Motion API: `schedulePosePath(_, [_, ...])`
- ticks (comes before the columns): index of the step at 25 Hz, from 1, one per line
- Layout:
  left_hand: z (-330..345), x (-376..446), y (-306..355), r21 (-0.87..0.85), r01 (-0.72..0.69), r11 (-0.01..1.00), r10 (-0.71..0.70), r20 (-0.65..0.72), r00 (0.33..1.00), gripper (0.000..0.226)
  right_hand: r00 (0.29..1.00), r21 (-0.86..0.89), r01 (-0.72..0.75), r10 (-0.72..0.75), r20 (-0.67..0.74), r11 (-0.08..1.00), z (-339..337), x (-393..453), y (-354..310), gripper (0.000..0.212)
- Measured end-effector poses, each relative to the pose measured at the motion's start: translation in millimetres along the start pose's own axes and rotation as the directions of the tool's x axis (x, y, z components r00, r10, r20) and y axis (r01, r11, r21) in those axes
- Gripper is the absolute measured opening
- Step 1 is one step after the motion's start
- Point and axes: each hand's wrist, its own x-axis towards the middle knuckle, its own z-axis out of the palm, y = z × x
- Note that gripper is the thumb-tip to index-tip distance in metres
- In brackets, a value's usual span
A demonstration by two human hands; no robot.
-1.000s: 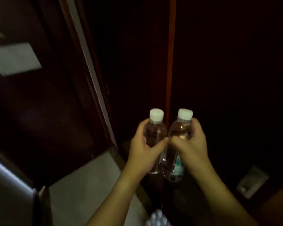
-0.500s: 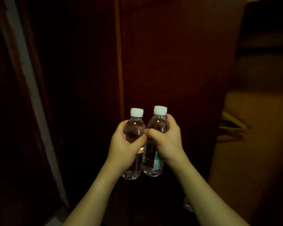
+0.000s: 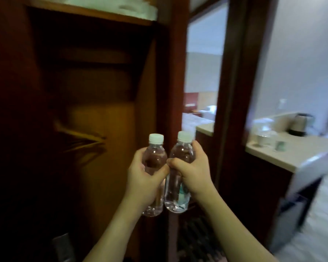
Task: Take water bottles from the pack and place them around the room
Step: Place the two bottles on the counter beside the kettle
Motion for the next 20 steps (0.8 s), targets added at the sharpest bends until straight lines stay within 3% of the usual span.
schedulePosePath(5, [219,-25,6,-0.139,0.03,0.99,0.012,0.295,0.956,0.044,0.941,-0.188,0.0,-0.064,-0.332,0.982,-211,-18,-50,0.034])
schedulePosePath(9, [371,-73,25,-0.271,0.144,0.952,0.022,0.529,0.849,0.036,0.838,-0.39,-0.047,-0.176,-0.516,0.919,-355,-46,-101,0.037])
schedulePosePath(14, [492,-107,37,-0.337,0.198,0.92,0.062,0.624,0.779,0.033,0.744,-0.511,-0.136,-0.254,-0.618,0.849,-463,-73,-133,0.037])
schedulePosePath(20, [598,-94,14,-0.378,0.17,0.91,0.163,0.704,0.691,0.036,0.664,-0.547,-0.233,-0.279,-0.694,0.804,-558,-50,-115,0.028])
